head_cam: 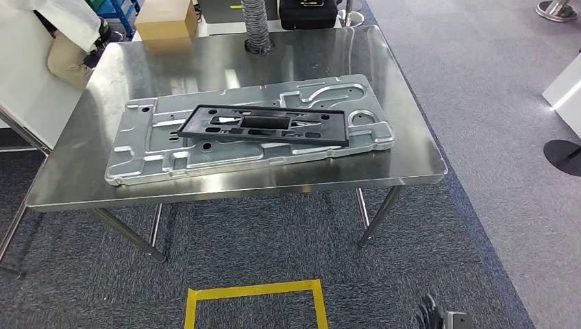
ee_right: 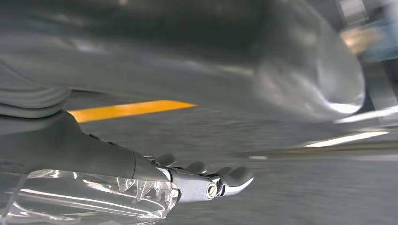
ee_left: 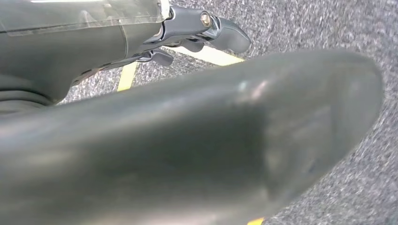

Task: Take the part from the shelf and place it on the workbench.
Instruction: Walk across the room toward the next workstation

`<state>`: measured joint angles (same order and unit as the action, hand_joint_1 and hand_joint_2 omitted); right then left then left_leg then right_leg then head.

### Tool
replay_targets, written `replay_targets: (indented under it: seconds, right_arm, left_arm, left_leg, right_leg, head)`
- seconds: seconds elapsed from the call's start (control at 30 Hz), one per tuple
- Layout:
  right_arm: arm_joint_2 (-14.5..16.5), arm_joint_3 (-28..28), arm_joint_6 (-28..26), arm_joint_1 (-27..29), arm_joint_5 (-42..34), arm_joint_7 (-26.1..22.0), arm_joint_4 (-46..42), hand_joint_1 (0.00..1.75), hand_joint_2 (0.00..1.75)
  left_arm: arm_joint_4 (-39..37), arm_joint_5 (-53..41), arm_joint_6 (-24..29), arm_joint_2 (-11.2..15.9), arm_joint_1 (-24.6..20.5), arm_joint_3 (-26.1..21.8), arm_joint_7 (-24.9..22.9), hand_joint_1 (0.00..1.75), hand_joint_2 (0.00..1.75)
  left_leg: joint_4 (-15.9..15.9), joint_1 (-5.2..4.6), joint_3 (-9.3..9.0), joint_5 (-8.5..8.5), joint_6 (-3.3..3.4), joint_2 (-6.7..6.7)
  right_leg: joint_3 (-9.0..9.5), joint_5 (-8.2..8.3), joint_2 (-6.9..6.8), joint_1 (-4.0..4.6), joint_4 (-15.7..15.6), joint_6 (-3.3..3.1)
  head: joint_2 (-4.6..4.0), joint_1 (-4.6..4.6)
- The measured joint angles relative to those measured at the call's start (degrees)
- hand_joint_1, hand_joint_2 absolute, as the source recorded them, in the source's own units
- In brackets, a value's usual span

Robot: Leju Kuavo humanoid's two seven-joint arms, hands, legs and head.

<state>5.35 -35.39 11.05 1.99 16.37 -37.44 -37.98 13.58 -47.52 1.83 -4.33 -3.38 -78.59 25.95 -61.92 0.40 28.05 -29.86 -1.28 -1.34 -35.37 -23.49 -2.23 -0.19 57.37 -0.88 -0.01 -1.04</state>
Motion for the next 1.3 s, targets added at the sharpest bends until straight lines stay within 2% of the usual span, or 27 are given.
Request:
replay_targets:
  seconds: [0.07, 0.13, 0.17, 0.23, 0.3, 0.33, 0.37, 0.4, 0.43, 0.47, 0.53, 0.57, 0.63, 0.67, 0.7, 0.8, 0.83, 0.87, 0.9, 0.93, 0.97, 1.03, 1.1, 1.17, 1.2, 1.23, 1.3]
  right_arm:
    - [-0.99, -0.86, -2.03, -0.76, 1.48, 1.79, 5.71, 0.0, 0.0]
    - [-1.84, -1.62, -3.89, -1.45, 2.86, 4.42, 10.5, 0.0, 0.0]
    - [-2.13, -1.94, -4.47, -1.68, 3.39, 5.96, 12.42, 0.0, 0.0]
    - [-2.59, -2.35, -5.52, -1.89, 4.49, 9.63, 15.78, 0.0, 0.0]
    - [-2.87, -2.45, -6.84, -2.03, 5.86, 13.17, 18.36, 0.0, 0.0]
    - [-2.97, -2.46, -7.56, -2.11, 6.54, 14.59, 19.32, 0.0, 0.0]
    - [-3.04, -2.46, -8.25, -2.18, 7.23, 15.86, 20.15, 0.0, 0.0]
    - [-3.08, -2.46, -8.88, -2.25, 7.9, 17.08, 20.88, 0.0, 0.0]
    - [-3.13, -2.46, -9.42, -2.32, 8.52, 18.25, 21.47, 0.0, 0.0]
    - [-3.17, -2.45, -9.89, -2.42, 9.1, 19.41, 21.97, 0.0, 0.0]
    - [-3.22, -2.43, -10.65, -2.72, 10.14, 21.69, 22.75, 0.0, 0.0]
    - [-3.24, -2.41, -10.93, -2.83, 10.57, 22.7, 23.13, 0.0, 0.0]
    - [-3.31, -2.38, -11.24, -2.86, 11.29, 24.56, 23.83, 0.0, 0.0]
    - [-3.34, -2.37, -11.29, -2.9, 11.56, 25.38, 24.15, 0.0, 0.0]
    - [-3.36, -2.36, -11.28, -2.93, 11.81, 26.16, 24.39, 0.0, 0.0]
    - [-3.4, -2.35, -11.04, -2.93, 12.35, 28.17, 24.89, 0.0, 0.0]
    - [-3.41, -2.35, -10.86, -2.9, 12.41, 28.73, 25.03, 0.0, 0.0]
    - [-3.42, -2.34, -10.61, -2.89, 12.43, 29.25, 25.16, 0.0, 0.0]
    - [-3.42, -2.34, -10.29, -2.89, 12.44, 29.82, 25.3, 0.0, 0.0]
    - [-3.43, -2.34, -9.87, -2.9, 12.41, 30.56, 25.45, 0.0, 0.0]
    - [-3.42, -2.33, -9.4, -2.93, 12.35, 31.47, 25.58, 0.0, 0.0]
    - [-3.26, -2.34, -8.47, -3.03, 12.2, 33.55, 25.78, 0.0, 0.0]
    - [-3.1, -2.35, -7.74, -3.1, 12.23, 35.62, 25.93, 0.0, 0.0]
    - [-3.04, -2.34, -7.1, -3.08, 12.99, 37.38, 26.11, 0.0, 0.0]
    - [-3.01, -2.31, -6.88, -3.07, 13.57, 38.05, 26.19, 0.0, 0.0]
    - [-2.98, -2.26, -6.69, -3.05, 14.17, 38.71, 26.29, 0.0, 0.0]
    - [-2.94, -2.09, -6.39, -3.06, 15.26, 40.02, 26.48, 0.0, 0.0]
  left_arm:
    - [0.01, -0.17, -0.01, 0.01, -0.33, 0.01, 0.29, 0.0, 0.0]
    - [0.02, -0.32, -0.01, -0.01, -0.3, 0.0, 0.5, 0.0, 0.0]
    - [0.02, -0.35, -0.01, -0.03, -0.23, -0.01, 0.56, 0.0, 0.0]
    - [0.02, -0.49, -0.03, -0.06, -0.21, -0.01, 0.69, 0.0, 0.0]
    - [0.02, -0.79, -0.11, -0.06, -0.32, -0.01, 0.82, 0.0, 0.0]
    - [0.02, -0.92, -0.17, -0.05, -0.32, -0.01, 0.89, 0.0, 0.0]
    - [0.02, -1.04, -0.23, -0.05, -0.31, -0.01, 0.93, 0.0, 0.0]
    - [0.02, -1.1, -0.28, -0.05, -0.3, -0.01, 0.97, 0.0, 0.0]
    - [0.02, -1.14, -0.33, -0.05, -0.31, -0.01, 0.99, 0.0, 0.0]
    - [0.02, -1.19, -0.38, -0.06, -0.35, -0.01, 1.0, 0.0, 0.0]
    - [0.02, -1.19, -0.45, -0.06, -0.48, -0.01, 1.04, 0.0, 0.0]
    - [0.02, -1.17, -0.46, -0.05, -0.54, -0.01, 1.08, 0.0, 0.0]
    - [0.02, -1.08, -0.49, -0.03, -0.52, -0.01, 1.16, 0.0, 0.0]
    - [0.02, -1.04, -0.49, -0.02, -0.42, -0.01, 1.19, 0.0, 0.0]
    - [0.01, -1.03, -0.49, -0.02, -0.28, -0.01, 1.2, 0.0, 0.0]
    - [-0.01, -1.31, -0.72, -0.08, -0.07, -0.01, 1.24, 0.0, 0.0]
    - [-0.01, -1.47, -0.86, -0.09, -0.07, -0.01, 1.24, 0.0, 0.0]
    - [-0.01, -1.62, -0.98, -0.09, -0.06, -0.01, 1.24, 0.0, 0.0]
    - [-0.01, -1.82, -1.08, -0.09, -0.06, -0.01, 1.23, 0.0, 0.0]
    - [-0.01, -2.03, -1.17, -0.09, -0.07, -0.01, 1.2, 0.0, 0.0]
    - [-0.01, -2.26, -1.26, -0.08, -0.12, 0.01, 1.17, 0.0, 0.0]
    - [-0.01, -2.76, -1.47, 0.03, -0.42, 0.07, 1.0, 0.0, 0.0]
    - [-0.01, -3.23, -1.88, 0.13, -0.71, 0.13, 0.66, 0.0, 0.0]
    - [-0.01, -3.58, -2.24, 0.14, -0.73, 0.17, 0.22, 0.0, 0.0]
    - [-0.02, -3.74, -2.32, 0.13, -0.73, 0.19, -0.01, 0.0, 0.0]
    - [-0.02, -3.89, -2.34, 0.11, -0.75, 0.2, -0.17, 0.0, 0.0]
    - [-0.03, -4.19, -2.35, 0.08, -0.77, 0.22, -0.41, 0.0, 0.0]
  left_leg:
    - [6.04, -0.48, -3.52, -1.11, 0.82, -0.68]
    - [7.0, -0.58, -3.22, -0.48, 1.65, -0.46]
    - [7.19, -0.5, -2.77, 0.23, 2.09, -0.4]
    - [7.56, -0.25, -1.32, 1.97, 2.86, -0.33]
    - [7.41, -0.35, 0.67, 3.48, 3.21, -0.22]
    - [7.25, -0.39, 1.74, 4.18, 3.18, -0.17]
    - [6.99, -0.4, 2.82, 4.85, 3.09, -0.15]
    - [6.65, -0.37, 3.89, 5.43, 2.94, -0.14]
    - [6.22, -0.32, 4.96, 5.96, 2.74, -0.12]
    - [5.7, -0.29, 5.9, 6.42, 2.5, -0.09]
    - [4.64, -0.42, 7.38, 7.19, 1.92, -0.04]
    - [4.33, -0.49, 7.77, 7.62, 1.6, -0.04]
    - [4.36, -0.48, 8.1, 8.63, 0.88, -0.01]
    - [4.19, -0.35, 8.36, 8.43, 0.54, 0.1]
    - [3.29, -0.21, 8.81, 7.08, 0.21, 0.26]
    - [-5.74, 0.11, 11.27, -1.67, -0.63, 0.69]
    - [-9.42, 0.15, 11.79, -3.53, -0.79, 0.71]
    - [-11.91, 0.17, 11.63, -3.95, -0.83, 0.71]
    - [-12.51, 0.17, 10.55, -3.06, -0.76, 0.72]
    - [-10.98, 0.16, 8.43, -1.46, -0.56, 0.72]
    - [-7.52, 0.12, 5.31, -0.08, -0.23, 0.72]
    - [1.85, -0.17, -1.49, -0.28, 0.63, 0.71]
    - [7.22, -0.58, -4.57, -1.64, 1.37, 0.71]
    - [7.9, -0.63, -4.01, -0.8, 2.05, 0.62]
    - [8.03, -0.54, -3.45, -0.06, 2.49, 0.54]
    - [8.2, -0.42, -2.75, 0.77, 2.88, 0.46]
    - [8.16, -0.38, -0.91, 2.33, 3.36, 0.42]
  right_leg:
    - [-0.16, 0.91, -0.77, 0.03, -0.04, 0.65]
    - [-0.19, 1.81, -1.22, -0.09, -0.35, 1.37]
    - [-0.43, 1.36, -0.86, -0.18, -0.08, 1.73]
    - [-1.67, -3.13, 0.59, -0.37, 3.51, 2.37]
    - [-3.53, -9.39, 1.69, -0.52, 11.02, 2.83]
    - [-4.05, -10.88, 1.82, -0.56, 14.49, 3.0]
    - [-3.75, -10.83, 1.85, -0.61, 16.43, 3.12]
    - [-2.48, -9.64, 1.86, -0.67, 16.35, 3.19]
    - [-0.1, -7.99, 1.86, -0.76, 14.05, 3.21]
    - [3.14, -6.89, 1.89, -0.88, 10.08, 3.18]
    - [8.89, -7.32, 2.06, -0.82, 1.64, 2.75]
    - [10.26, -7.98, 2.15, -0.72, -0.68, 2.36]
    - [10.12, -7.86, 2.16, -0.52, -1.56, 1.3]
    - [9.69, -7.31, 2.02, -0.53, -1.6, 0.78]
    - [9.11, -6.64, 1.88, -0.56, -1.69, 0.27]
    - [6.55, -4.46, 1.65, -0.45, -1.7, -0.52]
    - [5.56, -3.73, 1.64, -0.34, -1.62, -0.55]
    - [4.55, -3.02, 1.63, -0.24, -1.5, -0.53]
    - [3.58, -2.37, 1.62, -0.15, -1.35, -0.48]
    - [2.69, -1.77, 1.62, -0.08, -1.17, -0.4]
    - [1.91, -1.22, 1.62, -0.01, -0.98, -0.31]
    - [0.85, -0.21, 1.59, 0.18, -0.64, 0.08]
    - [0.52, 0.84, 1.46, 0.15, -0.67, 0.7]
    - [0.32, 1.57, 1.43, -0.04, -0.83, 1.42]
    - [-0.07, 0.71, 1.53, -0.12, -0.26, 1.72]
    - [-0.68, -1.32, 1.66, -0.18, 1.24, 1.98]
    - [-2.48, -7.66, 1.88, -0.37, 7.66, 2.37]
  head:
    - [0.0, -0.03]
    - [0.0, -0.15]
    - [-0.01, -0.24]
    - [-0.01, -0.03]
    - [0.0, 0.14]
    - [0.0, 0.16]
    - [0.01, 0.15]
    - [0.0, 0.16]
    - [0.0, 0.16]
    - [0.0, 0.18]
    - [0.01, 0.13]
    - [0.01, 0.16]
    - [0.0, 0.23]
    - [0.0, 0.29]
    - [-0.01, 0.19]
    - [-0.02, -0.12]
    - [-0.01, -0.13]
    - [0.0, -0.12]
    - [0.0, -0.13]
    - [0.01, -0.14]
    - [0.01, -0.14]
    - [0.01, -0.11]
    - [0.01, -0.18]
    - [0.0, -0.32]
    - [0.0, -0.37]
    - [0.0, -0.23]
    - [0.0, 0.03]
